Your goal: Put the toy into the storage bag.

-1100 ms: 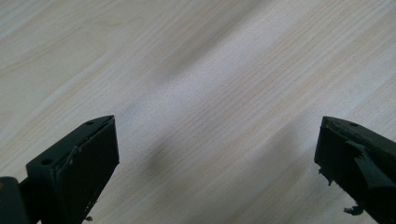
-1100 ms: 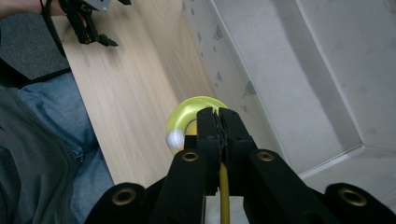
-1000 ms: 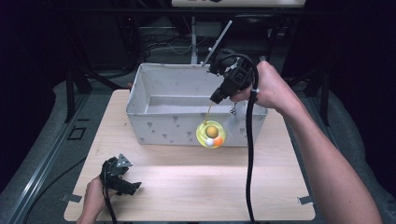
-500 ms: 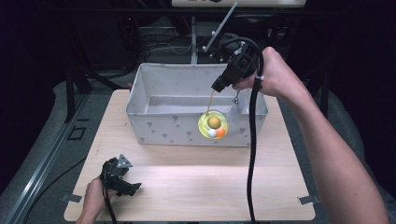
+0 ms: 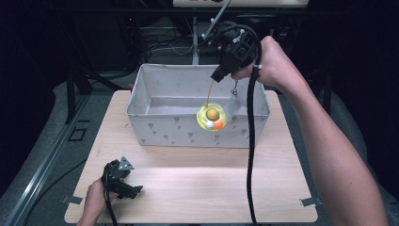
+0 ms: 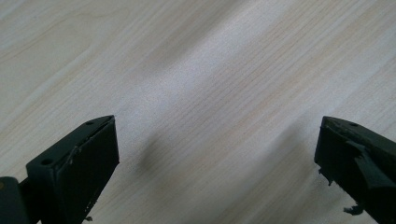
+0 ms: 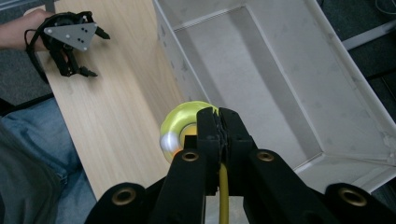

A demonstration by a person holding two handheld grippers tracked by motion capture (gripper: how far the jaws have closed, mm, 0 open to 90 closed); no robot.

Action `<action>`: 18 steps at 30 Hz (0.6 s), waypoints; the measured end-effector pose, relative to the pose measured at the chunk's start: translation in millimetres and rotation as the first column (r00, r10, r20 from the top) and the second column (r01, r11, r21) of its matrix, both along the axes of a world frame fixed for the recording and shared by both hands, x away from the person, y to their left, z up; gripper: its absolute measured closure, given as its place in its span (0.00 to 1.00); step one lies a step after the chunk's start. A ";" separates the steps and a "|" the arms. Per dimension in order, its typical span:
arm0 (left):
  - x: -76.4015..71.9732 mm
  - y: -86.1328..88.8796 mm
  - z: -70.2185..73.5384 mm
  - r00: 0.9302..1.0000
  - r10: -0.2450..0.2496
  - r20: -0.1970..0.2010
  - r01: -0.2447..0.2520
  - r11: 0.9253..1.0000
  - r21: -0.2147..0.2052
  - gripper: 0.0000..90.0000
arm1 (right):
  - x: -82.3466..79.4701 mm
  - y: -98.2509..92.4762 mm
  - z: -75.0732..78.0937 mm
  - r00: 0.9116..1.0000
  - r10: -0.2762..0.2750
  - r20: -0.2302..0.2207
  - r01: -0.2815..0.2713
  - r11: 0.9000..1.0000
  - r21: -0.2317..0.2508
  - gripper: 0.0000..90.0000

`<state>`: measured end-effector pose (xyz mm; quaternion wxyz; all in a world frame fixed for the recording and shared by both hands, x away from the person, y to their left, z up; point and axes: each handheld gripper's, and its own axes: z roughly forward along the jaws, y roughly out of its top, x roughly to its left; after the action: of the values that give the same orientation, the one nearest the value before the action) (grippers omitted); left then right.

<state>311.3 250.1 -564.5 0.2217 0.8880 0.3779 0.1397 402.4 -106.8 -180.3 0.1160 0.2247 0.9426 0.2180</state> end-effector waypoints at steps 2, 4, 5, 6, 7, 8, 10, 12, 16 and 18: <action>0.1 0.0 -0.2 1.000 0.001 0.001 -0.001 1.000 0.001 0.00 | 1.6 -0.2 0.9 1.000 -0.005 0.001 0.005 1.000 0.001 0.98; 0.3 -0.5 -0.4 1.000 -0.002 -0.002 0.002 1.000 0.005 0.00 | 6.2 -1.4 2.9 1.000 -0.018 0.004 0.018 1.000 0.009 0.98; 0.2 -0.7 -0.5 1.000 -0.003 -0.001 0.003 1.000 0.005 0.00 | 7.3 -1.7 3.8 1.000 -0.021 0.007 0.021 1.000 0.009 0.98; 0.1 -0.9 -0.5 1.000 -0.003 -0.001 0.003 1.000 0.006 0.00 | 8.2 -2.1 5.0 1.000 -0.024 0.009 0.024 1.000 0.010 0.98; 0.1 -0.9 -0.5 1.000 -0.003 -0.001 0.003 1.000 0.006 0.00 | 8.2 -2.1 5.0 1.000 -0.024 0.009 0.024 1.000 0.010 0.98; 0.1 -1.0 -0.5 1.000 -0.003 -0.001 0.003 1.000 0.007 0.00 | 8.8 -2.4 6.0 0.999 -0.030 0.012 0.030 0.999 0.017 0.98; 0.3 -1.1 -0.6 1.000 -0.004 -0.003 0.004 1.000 0.003 0.00 | 10.6 -3.2 7.8 0.999 -0.035 0.026 0.034 0.999 0.021 0.98; 0.2 -1.2 -0.6 1.000 -0.004 -0.003 0.004 1.000 0.004 0.00 | 12.5 -3.7 7.2 0.999 -0.042 0.028 0.041 0.999 0.017 0.98; 0.0 -2.2 -1.0 1.000 -0.006 -0.005 0.006 1.000 0.005 0.00 | 17.9 -6.8 6.0 0.998 -0.060 0.032 0.059 0.998 0.032 0.98; 0.0 -2.7 -1.1 1.000 -0.008 -0.005 0.008 1.000 0.009 0.00 | 20.0 -8.1 5.8 0.997 -0.071 0.041 0.070 0.997 0.034 0.98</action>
<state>311.2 247.4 -565.7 0.2173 0.8907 0.3745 0.1383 422.3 -115.0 -174.5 0.1399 0.2551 0.9277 0.2339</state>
